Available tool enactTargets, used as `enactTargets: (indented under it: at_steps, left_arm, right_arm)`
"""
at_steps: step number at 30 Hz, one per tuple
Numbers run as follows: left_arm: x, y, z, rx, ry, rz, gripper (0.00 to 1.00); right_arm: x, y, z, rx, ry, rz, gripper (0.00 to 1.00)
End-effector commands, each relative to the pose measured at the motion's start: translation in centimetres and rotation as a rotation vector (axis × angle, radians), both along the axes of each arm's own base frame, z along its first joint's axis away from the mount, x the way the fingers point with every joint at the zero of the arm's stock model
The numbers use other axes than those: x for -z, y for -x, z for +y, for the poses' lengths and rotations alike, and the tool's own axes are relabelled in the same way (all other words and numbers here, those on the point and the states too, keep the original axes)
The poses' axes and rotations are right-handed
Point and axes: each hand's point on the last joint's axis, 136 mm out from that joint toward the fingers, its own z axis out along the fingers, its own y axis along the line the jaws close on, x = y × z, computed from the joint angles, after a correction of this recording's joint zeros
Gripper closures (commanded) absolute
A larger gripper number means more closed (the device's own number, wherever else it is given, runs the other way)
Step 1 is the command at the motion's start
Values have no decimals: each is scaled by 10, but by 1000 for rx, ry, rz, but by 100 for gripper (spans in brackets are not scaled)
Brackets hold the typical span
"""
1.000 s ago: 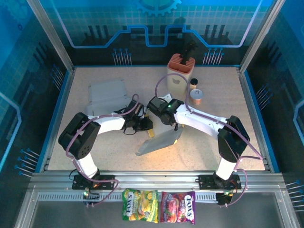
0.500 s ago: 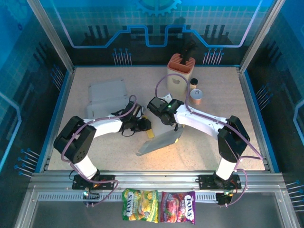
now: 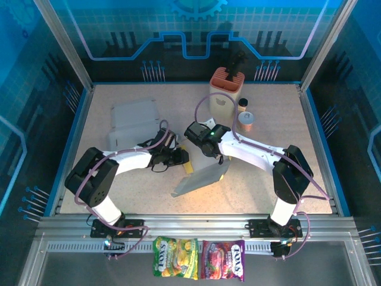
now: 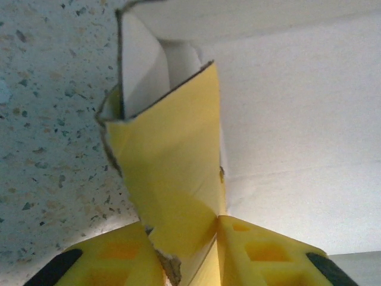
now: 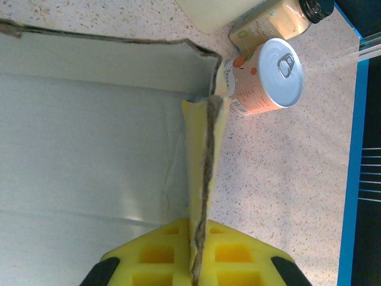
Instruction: Fold the paper box
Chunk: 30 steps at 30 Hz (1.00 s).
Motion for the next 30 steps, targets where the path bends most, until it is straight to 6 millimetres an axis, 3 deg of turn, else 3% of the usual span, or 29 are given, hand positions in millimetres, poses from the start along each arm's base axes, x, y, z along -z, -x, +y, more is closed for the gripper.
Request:
enactTargets:
  at_steps: [1,9,15,24,30]
  left_arm:
    - [5,-3,-2,-6,8,18,76]
    - [16,2,3,12,-150,38,82]
    - [18,8,16,-24,-319,67,100]
    - [20,22,41,-92,-522,137,100]
    - [21,18,25,-83,-446,119,100]
  right_arm:
    - [-5,2,-7,10,8,-4,100]
    - [-7,2,-6,8,2,-13,100]
    - [-8,2,-5,4,-1,-22,100]
    - [-9,2,-7,1,-8,-38,100]
    - [-5,2,-3,-14,-21,-28,100]
